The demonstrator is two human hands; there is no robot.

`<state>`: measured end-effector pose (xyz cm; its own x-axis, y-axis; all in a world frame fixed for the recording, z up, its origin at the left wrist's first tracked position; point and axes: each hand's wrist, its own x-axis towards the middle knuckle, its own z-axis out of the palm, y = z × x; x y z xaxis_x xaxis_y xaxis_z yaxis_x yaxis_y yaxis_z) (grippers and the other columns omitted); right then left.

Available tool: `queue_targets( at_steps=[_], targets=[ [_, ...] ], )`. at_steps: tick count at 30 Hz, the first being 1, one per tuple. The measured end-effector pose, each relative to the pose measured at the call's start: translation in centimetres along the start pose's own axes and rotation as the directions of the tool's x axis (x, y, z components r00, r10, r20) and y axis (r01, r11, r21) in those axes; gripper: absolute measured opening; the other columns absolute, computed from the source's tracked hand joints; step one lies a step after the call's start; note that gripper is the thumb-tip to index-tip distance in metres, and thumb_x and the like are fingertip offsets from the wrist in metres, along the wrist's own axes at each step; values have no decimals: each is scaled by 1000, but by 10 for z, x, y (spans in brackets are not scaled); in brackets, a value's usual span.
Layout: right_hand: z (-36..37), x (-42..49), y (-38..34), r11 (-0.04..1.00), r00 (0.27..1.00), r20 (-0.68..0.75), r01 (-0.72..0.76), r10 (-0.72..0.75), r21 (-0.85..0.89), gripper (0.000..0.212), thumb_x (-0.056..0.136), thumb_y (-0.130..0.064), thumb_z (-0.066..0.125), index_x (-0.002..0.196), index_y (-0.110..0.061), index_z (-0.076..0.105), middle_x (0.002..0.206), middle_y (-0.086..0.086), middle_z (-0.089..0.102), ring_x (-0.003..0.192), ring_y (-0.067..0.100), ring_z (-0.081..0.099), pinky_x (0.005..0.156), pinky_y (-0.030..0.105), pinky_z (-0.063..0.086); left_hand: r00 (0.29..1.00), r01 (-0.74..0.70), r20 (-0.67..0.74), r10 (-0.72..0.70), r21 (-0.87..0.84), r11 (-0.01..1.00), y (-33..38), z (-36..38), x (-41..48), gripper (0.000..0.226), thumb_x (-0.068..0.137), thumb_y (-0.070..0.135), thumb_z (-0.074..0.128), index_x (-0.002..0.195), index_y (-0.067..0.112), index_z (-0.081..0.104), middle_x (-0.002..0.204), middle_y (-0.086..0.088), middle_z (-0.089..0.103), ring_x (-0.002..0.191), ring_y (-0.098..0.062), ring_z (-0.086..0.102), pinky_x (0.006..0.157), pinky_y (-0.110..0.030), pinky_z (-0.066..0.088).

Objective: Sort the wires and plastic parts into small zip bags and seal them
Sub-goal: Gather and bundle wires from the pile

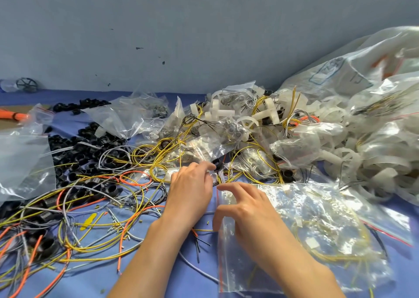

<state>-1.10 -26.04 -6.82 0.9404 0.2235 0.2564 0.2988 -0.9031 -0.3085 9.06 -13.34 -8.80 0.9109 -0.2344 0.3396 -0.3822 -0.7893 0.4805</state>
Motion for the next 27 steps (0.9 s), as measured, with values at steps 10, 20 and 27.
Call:
queue_targets(
  at_steps=[10, 20, 27],
  targets=[
    [-10, -5, 19, 993, 994, -23, -108, 109, 49, 36, 62, -37, 33, 67, -35, 69, 118, -18, 59, 111, 14, 50, 89, 27, 32, 996, 39, 66, -54, 220, 975, 16, 15, -5, 47, 95, 58, 35, 117, 21, 54, 116, 0, 54, 114, -23, 47, 98, -39, 34],
    [-22, -4, 25, 971, 956, -205, -181, 211, 155, 43, 73, 9, 57, 69, -33, 69, 113, -7, 64, 107, 25, 55, 90, 42, 43, 974, 110, 148, -170, 347, 932, 38, 4, -9, 37, 90, 42, 44, 105, 14, 62, 116, -5, 50, 114, -26, 44, 99, -40, 33],
    [-22, -1, 26, 957, 940, -229, -209, 254, 200, 40, 77, 7, 53, 77, -29, 71, 110, -8, 64, 105, 22, 54, 91, 43, 43, 956, 109, 227, -188, 321, 941, 32, -28, -17, 26, 88, 35, 48, 69, 18, 56, 91, -4, 44, 105, -28, 45, 85, -38, 39]
  ],
)
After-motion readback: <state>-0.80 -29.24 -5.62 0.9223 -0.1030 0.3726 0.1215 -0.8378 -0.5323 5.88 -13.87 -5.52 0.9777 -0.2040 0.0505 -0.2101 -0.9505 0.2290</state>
